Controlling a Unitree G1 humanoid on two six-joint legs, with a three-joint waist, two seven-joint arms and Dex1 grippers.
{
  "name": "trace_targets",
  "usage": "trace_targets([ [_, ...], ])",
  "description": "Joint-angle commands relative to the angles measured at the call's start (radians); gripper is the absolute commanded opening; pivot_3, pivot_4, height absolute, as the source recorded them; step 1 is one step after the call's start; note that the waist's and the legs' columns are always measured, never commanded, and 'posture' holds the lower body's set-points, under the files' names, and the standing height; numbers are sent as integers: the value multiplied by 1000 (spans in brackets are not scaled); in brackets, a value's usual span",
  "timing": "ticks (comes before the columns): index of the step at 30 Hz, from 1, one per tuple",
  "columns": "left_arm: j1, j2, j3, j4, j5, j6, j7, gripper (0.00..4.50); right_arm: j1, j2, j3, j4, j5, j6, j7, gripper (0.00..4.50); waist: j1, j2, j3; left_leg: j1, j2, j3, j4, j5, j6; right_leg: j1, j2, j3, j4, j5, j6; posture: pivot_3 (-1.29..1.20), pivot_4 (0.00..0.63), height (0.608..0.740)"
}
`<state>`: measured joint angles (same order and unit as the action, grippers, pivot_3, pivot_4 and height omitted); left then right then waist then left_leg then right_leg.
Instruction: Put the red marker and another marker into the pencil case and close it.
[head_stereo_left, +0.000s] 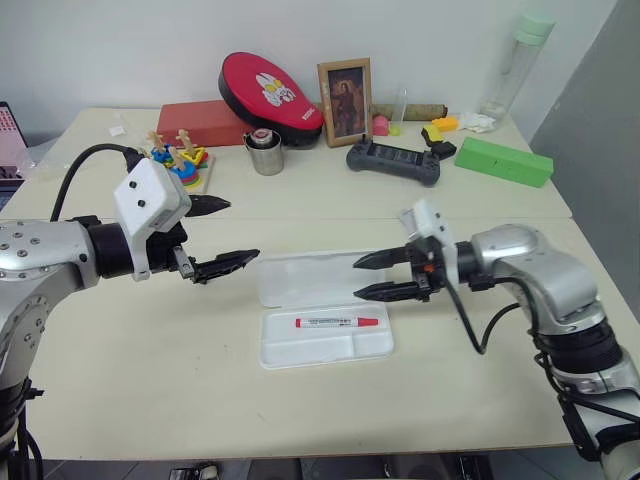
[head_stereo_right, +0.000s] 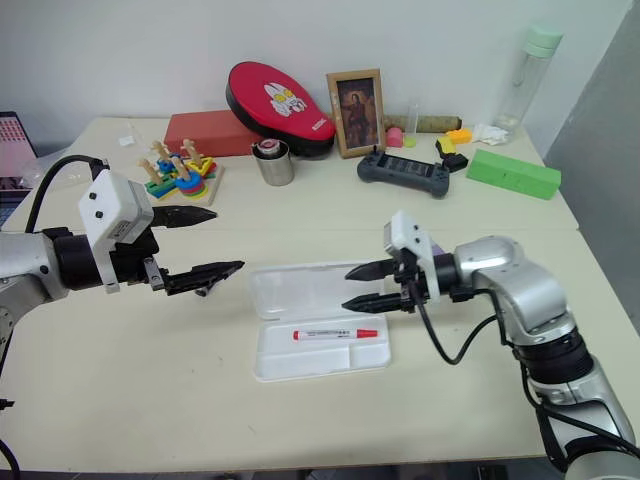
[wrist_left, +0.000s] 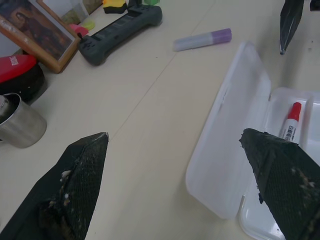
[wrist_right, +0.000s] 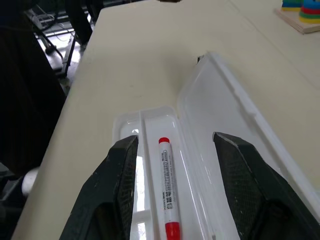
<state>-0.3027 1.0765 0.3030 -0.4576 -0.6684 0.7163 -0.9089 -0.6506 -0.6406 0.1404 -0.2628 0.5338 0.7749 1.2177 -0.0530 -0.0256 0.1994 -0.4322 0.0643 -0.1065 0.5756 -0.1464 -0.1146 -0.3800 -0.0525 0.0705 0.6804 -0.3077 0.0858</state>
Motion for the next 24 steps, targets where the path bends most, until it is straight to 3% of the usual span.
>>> trace_targets([
  [1,-14,9,60,-47,-62,24,-12,4500,-77,-17,-124,13,89,39,-30,2467,0,0,0,0,0,0,0,0,0,0,0,0,0,0,0,0,150,740],
  [4,-82,16,-15,-56,-50,32,-1,4500,-182,10,-155,204,-4,-12,-167,2467,-9,0,0,0,0,0,0,0,0,0,0,0,0,0,0,0,150,740],
  [13,-390,-91,-317,52,99,30,38,4500,-201,59,-30,514,-271,-213,-333,2467,4,-1,-1,-1,-1,0,1,0,0,0,0,0,0,1,0,0,150,740],
  [19,-513,-201,-370,113,141,49,81,4500,-226,114,-28,696,-343,-292,-397,2467,-4,0,0,-1,-1,0,0,0,0,-1,0,0,0,1,0,0,150,740],
  [24,-516,-207,-365,117,158,60,66,4500,-259,143,-43,832,-387,-333,-448,2467,-12,0,0,-1,-1,0,0,0,0,-1,0,0,0,1,0,0,150,740],
])
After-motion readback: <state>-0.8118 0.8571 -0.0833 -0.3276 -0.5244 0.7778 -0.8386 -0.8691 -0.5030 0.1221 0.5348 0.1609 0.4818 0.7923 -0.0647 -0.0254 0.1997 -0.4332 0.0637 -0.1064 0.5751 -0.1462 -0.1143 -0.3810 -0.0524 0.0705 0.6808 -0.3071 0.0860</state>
